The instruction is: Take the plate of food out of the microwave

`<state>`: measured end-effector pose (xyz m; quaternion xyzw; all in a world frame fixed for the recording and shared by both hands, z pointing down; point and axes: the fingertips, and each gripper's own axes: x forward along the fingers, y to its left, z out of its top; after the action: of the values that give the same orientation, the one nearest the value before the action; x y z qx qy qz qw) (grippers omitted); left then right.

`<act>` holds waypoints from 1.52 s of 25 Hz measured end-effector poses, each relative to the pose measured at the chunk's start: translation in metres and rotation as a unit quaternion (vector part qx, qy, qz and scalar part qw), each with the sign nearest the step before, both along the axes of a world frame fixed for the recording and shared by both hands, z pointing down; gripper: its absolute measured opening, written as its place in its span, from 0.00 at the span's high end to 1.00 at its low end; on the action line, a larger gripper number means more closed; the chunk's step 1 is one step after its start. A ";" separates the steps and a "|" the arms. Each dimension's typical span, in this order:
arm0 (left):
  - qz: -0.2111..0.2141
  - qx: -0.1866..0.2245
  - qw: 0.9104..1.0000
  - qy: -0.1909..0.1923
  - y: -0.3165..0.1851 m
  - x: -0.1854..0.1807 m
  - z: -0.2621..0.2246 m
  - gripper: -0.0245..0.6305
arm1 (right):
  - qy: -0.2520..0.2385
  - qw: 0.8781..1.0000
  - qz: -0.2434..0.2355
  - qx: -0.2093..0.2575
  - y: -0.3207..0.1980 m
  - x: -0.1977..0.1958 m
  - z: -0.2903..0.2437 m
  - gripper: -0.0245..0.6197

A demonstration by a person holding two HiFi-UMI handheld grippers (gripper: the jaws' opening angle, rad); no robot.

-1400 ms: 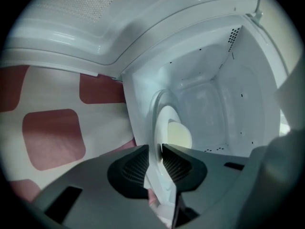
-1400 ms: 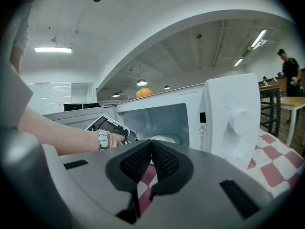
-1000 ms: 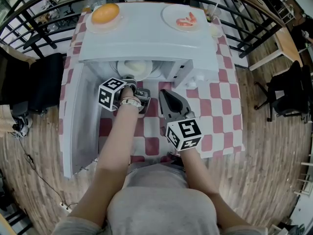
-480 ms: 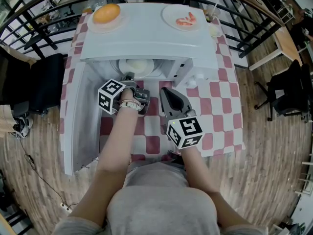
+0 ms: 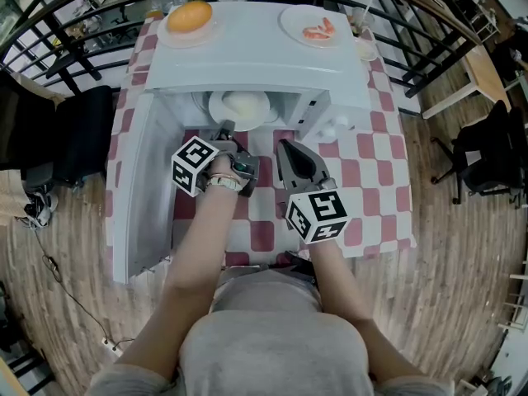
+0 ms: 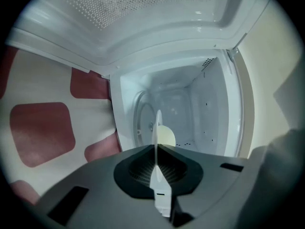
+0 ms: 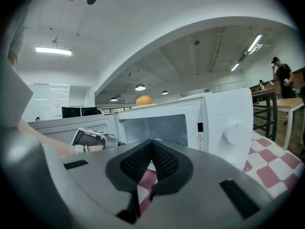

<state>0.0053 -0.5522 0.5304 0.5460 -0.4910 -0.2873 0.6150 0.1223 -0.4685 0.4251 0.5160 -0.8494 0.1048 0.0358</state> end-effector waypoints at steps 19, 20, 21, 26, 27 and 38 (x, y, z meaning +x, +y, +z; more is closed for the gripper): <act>0.005 0.058 0.998 0.022 0.067 0.001 -0.032 0.94 | 0.002 0.999 0.022 0.031 0.049 -0.004 -0.012 0.93; 0.004 0.059 0.998 0.026 0.071 0.001 -0.033 0.94 | 0.002 0.999 0.023 0.033 0.053 -0.005 -0.013 0.93; 0.004 0.060 0.998 0.030 0.075 0.000 -0.034 0.94 | 0.001 0.999 0.024 0.035 0.056 -0.006 -0.014 0.93; 0.007 0.069 0.997 0.034 0.091 -0.002 -0.040 0.94 | 0.007 0.998 0.031 0.048 0.068 -0.010 -0.018 0.93; 0.008 0.072 0.997 0.036 0.094 -0.003 -0.040 0.94 | 0.009 0.998 0.033 0.050 0.071 -0.010 -0.018 0.93; 0.018 0.096 0.994 0.045 0.129 -0.004 -0.054 0.94 | 0.016 0.996 0.066 0.063 0.095 -0.011 -0.018 0.93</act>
<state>0.0011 -0.4236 0.4762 0.5976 -0.4232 -0.3464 0.5864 0.1117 -0.3738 0.4070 0.5740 -0.8176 0.0450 0.0094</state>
